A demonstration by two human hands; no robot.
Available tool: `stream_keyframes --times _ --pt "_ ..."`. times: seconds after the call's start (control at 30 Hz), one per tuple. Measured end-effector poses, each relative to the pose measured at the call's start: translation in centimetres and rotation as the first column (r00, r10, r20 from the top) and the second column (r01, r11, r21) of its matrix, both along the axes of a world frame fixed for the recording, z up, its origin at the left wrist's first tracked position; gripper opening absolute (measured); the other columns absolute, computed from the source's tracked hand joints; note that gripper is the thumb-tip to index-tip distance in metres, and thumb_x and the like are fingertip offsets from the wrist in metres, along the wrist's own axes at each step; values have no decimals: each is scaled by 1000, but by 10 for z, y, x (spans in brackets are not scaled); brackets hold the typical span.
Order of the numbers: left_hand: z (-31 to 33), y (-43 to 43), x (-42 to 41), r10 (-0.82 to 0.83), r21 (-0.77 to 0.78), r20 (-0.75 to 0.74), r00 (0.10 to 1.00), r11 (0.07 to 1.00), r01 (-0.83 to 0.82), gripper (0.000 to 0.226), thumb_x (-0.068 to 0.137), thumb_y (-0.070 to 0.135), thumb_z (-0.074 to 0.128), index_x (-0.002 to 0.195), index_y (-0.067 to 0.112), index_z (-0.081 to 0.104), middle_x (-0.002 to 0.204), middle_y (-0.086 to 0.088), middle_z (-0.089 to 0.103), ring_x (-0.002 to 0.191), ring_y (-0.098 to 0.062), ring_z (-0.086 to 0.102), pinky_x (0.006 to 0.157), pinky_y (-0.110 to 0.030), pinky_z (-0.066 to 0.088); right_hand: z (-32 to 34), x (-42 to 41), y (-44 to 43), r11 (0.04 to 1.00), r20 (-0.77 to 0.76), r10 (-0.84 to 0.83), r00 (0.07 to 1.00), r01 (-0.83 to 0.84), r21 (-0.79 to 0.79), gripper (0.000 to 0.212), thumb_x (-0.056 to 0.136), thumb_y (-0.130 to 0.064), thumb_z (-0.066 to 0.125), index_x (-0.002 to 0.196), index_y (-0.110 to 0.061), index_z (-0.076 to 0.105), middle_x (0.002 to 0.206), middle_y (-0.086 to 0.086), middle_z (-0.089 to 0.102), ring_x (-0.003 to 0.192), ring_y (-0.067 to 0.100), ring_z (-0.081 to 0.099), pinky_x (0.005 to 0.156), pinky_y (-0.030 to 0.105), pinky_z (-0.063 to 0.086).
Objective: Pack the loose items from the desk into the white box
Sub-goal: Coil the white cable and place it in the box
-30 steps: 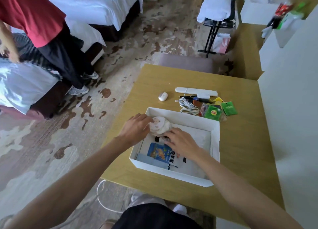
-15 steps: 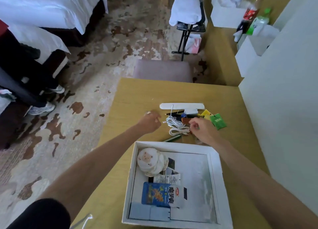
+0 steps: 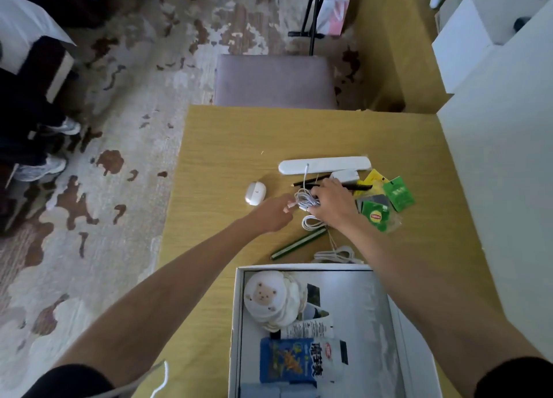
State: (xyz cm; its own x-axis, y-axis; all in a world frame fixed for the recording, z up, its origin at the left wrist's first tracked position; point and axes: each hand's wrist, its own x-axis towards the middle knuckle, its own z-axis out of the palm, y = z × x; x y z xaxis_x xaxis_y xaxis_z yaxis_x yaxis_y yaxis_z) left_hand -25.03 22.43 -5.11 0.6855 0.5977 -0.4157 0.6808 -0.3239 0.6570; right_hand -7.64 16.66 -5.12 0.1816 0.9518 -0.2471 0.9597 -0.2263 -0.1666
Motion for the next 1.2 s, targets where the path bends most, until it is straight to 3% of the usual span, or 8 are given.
stream_keyframes --times 0.17,0.3,0.4,0.5,0.67,0.8,1.03,1.2 --pt "-1 3 -8 67 -5 -31 997 998 -67 36 92 20 54 127 12 47 114 -10 64 101 -27 61 85 -38 51 21 15 -6 992 -364 -69 929 102 72 24 77 -35 71 71 -13 64 74 4 56 77 23 49 66 33 39" --pt "5 -4 13 -63 106 5 998 992 62 27 92 34 57 114 19 58 109 -1 66 102 -20 61 86 -37 50 55 29 -29 894 -793 -247 558 447 37 19 82 -33 75 67 -25 66 55 -15 61 49 -2 53 49 13 39" --pt "8 -16 40 -218 240 -7 976 947 213 32 88 38 61 115 21 59 117 -2 62 112 -21 54 86 -34 44 70 38 -49 829 -890 -279 361 559 -33 7 80 -29 76 81 -24 72 72 -10 73 67 3 65 70 20 54" --pt "6 -26 61 -290 346 -129 948 883 317 37 84 38 65 116 20 60 121 -8 57 116 -26 50 82 -36 44 82 45 -72 795 -921 -276 274 604 -59 30 67 -45 79 88 -24 75 93 6 76 90 28 70 89 40 56" --pt "3 -28 73 -250 378 -210 945 871 315 30 83 38 67 105 17 65 117 -10 57 116 -29 48 80 -37 43 97 51 -120 790 -924 -221 313 613 18 35 66 -58 78 88 -31 74 89 -5 76 79 7 72 69 17 55" --pt "7 -27 64 -231 422 -277 933 843 334 23 89 39 59 100 19 62 119 -6 57 119 -28 45 89 -42 43 110 47 -155 824 -914 -205 352 566 33 34 69 -55 77 94 -32 71 99 -11 75 92 5 70 84 31 52" --pt "45 -44 34 30 323 -5 1000 946 -26 27 96 38 47 94 11 47 98 -15 63 86 -31 59 74 -44 50 129 23 -194 889 -882 -107 460 441 122 30 76 -30 79 103 -22 69 102 -7 73 84 6 70 73 24 57" --pt "100 -75 13 367 -31 385 846 922 -386 18 93 27 58 84 15 47 78 -9 64 69 -19 61 67 -36 47 128 7 -213 931 -828 -10 560 308 197 29 73 -33 82 95 -26 65 92 -5 71 82 10 66 74 26 55"
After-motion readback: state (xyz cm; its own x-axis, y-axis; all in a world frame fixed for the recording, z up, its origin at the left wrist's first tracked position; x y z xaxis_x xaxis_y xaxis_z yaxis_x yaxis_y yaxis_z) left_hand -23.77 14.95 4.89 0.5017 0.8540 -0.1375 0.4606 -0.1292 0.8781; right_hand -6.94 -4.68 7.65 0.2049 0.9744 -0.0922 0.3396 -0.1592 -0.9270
